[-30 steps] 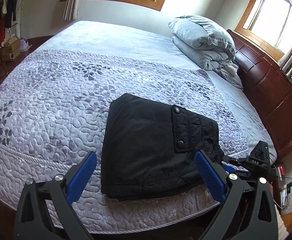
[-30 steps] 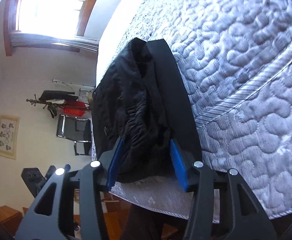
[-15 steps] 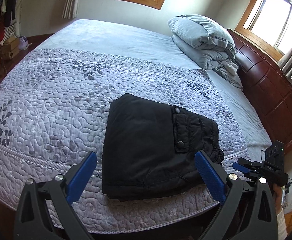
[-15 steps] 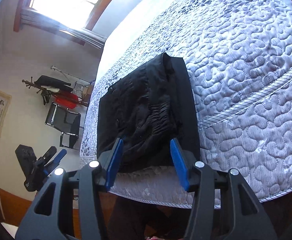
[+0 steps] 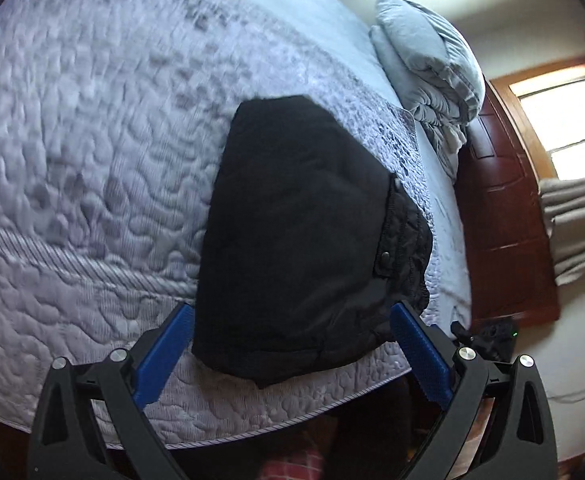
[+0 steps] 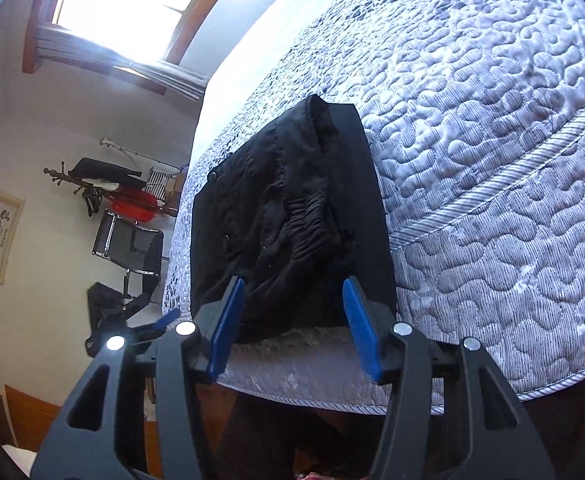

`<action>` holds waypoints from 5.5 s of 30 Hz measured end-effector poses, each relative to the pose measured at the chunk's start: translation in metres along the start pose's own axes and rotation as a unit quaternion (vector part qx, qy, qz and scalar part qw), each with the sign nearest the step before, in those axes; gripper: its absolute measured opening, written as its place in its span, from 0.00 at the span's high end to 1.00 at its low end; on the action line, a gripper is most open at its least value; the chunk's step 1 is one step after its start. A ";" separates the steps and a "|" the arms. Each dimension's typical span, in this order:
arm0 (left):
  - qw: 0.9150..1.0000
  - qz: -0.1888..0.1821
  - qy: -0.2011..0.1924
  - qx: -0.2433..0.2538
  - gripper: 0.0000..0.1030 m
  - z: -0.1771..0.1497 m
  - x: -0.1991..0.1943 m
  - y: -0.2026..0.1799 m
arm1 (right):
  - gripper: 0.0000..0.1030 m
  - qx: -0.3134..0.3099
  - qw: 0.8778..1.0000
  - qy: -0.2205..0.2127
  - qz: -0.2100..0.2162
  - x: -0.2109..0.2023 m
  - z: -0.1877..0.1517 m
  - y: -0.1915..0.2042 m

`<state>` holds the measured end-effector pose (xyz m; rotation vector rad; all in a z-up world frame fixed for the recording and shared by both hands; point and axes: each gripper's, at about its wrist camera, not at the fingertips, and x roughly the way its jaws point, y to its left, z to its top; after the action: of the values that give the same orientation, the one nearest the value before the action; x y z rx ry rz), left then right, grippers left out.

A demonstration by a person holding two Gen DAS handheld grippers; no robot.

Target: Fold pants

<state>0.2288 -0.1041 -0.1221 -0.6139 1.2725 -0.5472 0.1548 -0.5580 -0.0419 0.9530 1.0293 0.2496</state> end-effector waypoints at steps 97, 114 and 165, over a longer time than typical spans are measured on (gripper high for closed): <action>0.976 -0.107 0.168 -0.087 0.23 0.020 0.133 0.015 | 0.53 0.015 0.990 0.119 0.073 0.076 0.063 -0.036; 0.969 -0.122 0.190 -0.098 0.22 0.017 0.151 0.009 | 0.29 0.023 0.989 0.130 0.065 0.083 0.071 -0.043; 0.972 -0.158 0.164 -0.052 0.51 0.027 0.143 -0.009 | 0.59 -0.019 0.988 0.116 0.099 0.100 0.070 -0.017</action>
<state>0.2853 -0.2047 -0.2108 -0.8481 1.5312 -0.8765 0.2607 -0.5484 -0.1047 1.0094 1.1380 0.5549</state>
